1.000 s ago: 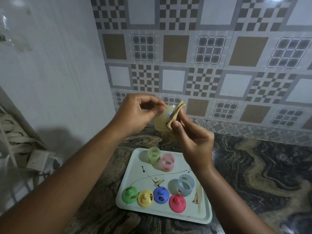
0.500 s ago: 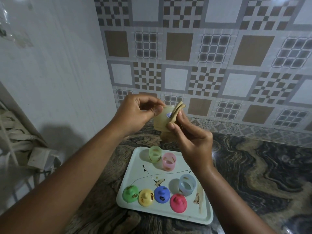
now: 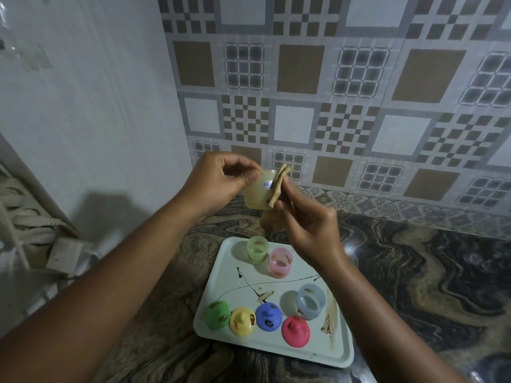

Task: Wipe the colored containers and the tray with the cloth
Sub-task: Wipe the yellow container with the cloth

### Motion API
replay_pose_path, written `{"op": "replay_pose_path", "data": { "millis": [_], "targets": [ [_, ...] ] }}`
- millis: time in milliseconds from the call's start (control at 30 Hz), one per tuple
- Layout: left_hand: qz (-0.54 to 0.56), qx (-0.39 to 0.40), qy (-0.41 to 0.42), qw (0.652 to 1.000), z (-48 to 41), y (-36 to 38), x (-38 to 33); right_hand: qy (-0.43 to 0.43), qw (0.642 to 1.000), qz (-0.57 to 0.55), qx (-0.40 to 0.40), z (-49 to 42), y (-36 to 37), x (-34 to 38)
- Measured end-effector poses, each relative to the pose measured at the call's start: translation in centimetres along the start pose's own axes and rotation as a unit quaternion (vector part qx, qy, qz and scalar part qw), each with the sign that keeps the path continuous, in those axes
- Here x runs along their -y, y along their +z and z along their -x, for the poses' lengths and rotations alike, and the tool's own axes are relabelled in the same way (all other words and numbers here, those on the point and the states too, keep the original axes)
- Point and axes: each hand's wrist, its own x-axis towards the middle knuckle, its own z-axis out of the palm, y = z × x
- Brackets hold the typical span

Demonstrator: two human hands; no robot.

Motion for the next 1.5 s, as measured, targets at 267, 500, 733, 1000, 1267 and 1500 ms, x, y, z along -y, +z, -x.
{"op": "replay_pose_path", "data": {
  "millis": [267, 500, 733, 1000, 1267, 1500],
  "targets": [
    [-0.102, -0.002, -0.025, 0.994, -1.7, -0.2, 5.4, 0.149, 0.986, 0.063, -0.028, -2.4, 1.3, -5.0],
    [-0.208, -0.007, -0.051, 0.977, -2.4, 1.6, 12.8, 0.194, 0.974, 0.119, 0.017, -4.3, 4.6, -9.4],
    [-0.235, 0.000, -0.063, 0.970, -3.9, 4.8, 19.0, 0.226, 0.957, 0.176, 0.045, -6.3, 6.2, -14.2],
    [-0.234, 0.072, -0.092, 0.965, -5.6, 8.9, 23.6, 0.251, 0.937, 0.232, 0.066, -6.2, 5.8, -18.9],
    [-0.267, 0.146, -0.118, 0.945, -5.3, 10.2, 26.8, 0.276, 0.922, 0.261, 0.075, -6.0, 6.0, -20.8],
    [-0.282, 0.144, -0.122, 0.941, -4.7, 9.5, 27.6, 0.295, 0.930, 0.215, 0.049, -6.1, 5.7, -19.6]
  ]
}}
